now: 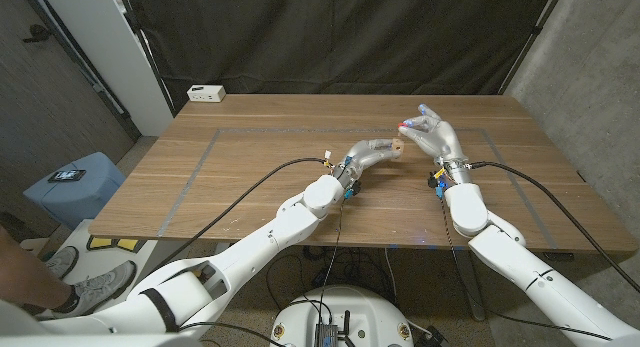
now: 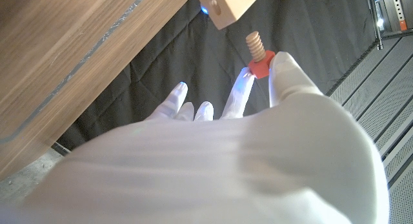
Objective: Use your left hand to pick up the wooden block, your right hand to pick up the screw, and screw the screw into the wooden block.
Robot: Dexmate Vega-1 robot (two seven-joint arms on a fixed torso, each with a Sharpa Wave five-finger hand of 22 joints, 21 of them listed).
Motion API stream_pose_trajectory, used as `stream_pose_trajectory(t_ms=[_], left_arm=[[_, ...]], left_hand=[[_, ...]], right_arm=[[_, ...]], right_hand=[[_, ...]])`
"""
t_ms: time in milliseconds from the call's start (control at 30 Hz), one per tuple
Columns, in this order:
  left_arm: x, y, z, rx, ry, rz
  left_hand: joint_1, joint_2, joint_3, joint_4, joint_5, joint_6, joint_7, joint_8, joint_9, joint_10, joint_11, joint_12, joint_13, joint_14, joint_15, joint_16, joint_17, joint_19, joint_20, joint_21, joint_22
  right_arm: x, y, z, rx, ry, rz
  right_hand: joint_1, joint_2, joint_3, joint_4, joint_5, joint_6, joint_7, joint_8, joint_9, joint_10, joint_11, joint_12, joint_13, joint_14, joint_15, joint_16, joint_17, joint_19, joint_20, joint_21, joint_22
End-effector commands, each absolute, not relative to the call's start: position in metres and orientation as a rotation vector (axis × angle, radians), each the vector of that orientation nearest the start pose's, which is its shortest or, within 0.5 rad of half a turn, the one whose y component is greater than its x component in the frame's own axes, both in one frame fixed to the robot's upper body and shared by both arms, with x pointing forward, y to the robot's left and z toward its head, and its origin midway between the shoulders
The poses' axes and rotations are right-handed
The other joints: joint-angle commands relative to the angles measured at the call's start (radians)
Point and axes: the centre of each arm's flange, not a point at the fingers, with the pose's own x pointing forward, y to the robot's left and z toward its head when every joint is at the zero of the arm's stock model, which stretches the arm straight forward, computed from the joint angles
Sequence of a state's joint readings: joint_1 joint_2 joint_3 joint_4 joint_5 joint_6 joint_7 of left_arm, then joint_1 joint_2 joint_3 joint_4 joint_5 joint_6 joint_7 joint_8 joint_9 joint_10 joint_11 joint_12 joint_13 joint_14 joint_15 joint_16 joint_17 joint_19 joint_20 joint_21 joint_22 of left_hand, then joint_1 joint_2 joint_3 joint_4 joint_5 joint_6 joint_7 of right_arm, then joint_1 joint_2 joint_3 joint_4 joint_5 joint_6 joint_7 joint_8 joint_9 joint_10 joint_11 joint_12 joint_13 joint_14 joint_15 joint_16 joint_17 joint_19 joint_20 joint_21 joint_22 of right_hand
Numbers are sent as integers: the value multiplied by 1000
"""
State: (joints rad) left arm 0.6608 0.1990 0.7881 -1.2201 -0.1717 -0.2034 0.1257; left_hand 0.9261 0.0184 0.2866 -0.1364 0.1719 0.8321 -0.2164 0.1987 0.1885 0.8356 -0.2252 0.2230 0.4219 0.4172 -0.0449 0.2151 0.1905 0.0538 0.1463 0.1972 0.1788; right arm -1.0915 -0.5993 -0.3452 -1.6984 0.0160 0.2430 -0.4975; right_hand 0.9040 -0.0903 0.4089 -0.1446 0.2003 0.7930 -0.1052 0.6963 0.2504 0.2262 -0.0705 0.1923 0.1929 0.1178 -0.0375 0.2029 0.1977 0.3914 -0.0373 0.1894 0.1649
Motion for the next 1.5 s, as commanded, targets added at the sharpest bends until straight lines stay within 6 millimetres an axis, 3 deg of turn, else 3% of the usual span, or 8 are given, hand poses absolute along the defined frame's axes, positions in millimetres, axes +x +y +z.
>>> stream_pose_trajectory(t_ms=[33, 633, 867, 1267, 1500], left_arm=[[639, -2, -46, 360, -614, -489], [639, -3, -47, 359, -608, -490], [639, -3, -48, 355, -605, -491], [640, -2, -48, 339, -597, -491], [640, -1, -49, 325, -587, -490]], left_hand=[[18, 2, 6, -11, 7, 8, -2, 4, 1, 1, 5, -2, 3, -3, -73, -3, 3, 1, 2, 3, 3], [42, 6, 13, -21, 8, 9, -1, 5, 2, -3, 5, -5, 3, -9, -77, -5, 2, -1, 2, 3, 3], [64, 10, 20, -29, 9, 11, -1, 6, 2, -5, 5, -6, 4, -13, -77, -6, 2, -3, 3, 2, 3], [72, 10, 22, -29, 8, 12, 0, 7, 2, -6, 5, -6, 4, -15, -78, -6, 2, -4, 3, 2, 3], [86, 14, 26, -32, 9, 13, -1, 8, 2, -8, 4, -7, 5, -17, -79, -6, 2, -5, 4, 2, 3]], right_arm=[[563, -261, -36, -408, -826, -147], [563, -262, -40, -404, -822, -150], [563, -262, -40, -403, -828, -150], [562, -261, -39, -402, -834, -152], [562, -260, -39, -404, -836, -150]], right_hand=[[-15, 18, 6, 9, -3, -7, 9, 0, 8, 1, 12, 1, 2, 3, -10, 4, 6, 2, 3, -2, 3], [-40, 49, -1, 25, -10, -27, 8, 3, 21, 4, 26, 2, 2, 4, 0, 6, 6, 4, 7, -1, 3], [-66, 73, -9, 40, -6, -52, -6, 0, 29, -1, 39, 1, 2, 4, 5, 8, 7, 1, 5, -1, 4], [-72, 80, -16, 39, 0, -68, -8, 0, 35, -3, 38, 1, 1, 3, 7, 8, 6, 3, 6, 0, 4], [-85, 95, -22, 43, 9, -94, -26, -5, 41, -10, 39, -1, 1, 0, 3, 7, 6, -5, -2, -2, 4]])
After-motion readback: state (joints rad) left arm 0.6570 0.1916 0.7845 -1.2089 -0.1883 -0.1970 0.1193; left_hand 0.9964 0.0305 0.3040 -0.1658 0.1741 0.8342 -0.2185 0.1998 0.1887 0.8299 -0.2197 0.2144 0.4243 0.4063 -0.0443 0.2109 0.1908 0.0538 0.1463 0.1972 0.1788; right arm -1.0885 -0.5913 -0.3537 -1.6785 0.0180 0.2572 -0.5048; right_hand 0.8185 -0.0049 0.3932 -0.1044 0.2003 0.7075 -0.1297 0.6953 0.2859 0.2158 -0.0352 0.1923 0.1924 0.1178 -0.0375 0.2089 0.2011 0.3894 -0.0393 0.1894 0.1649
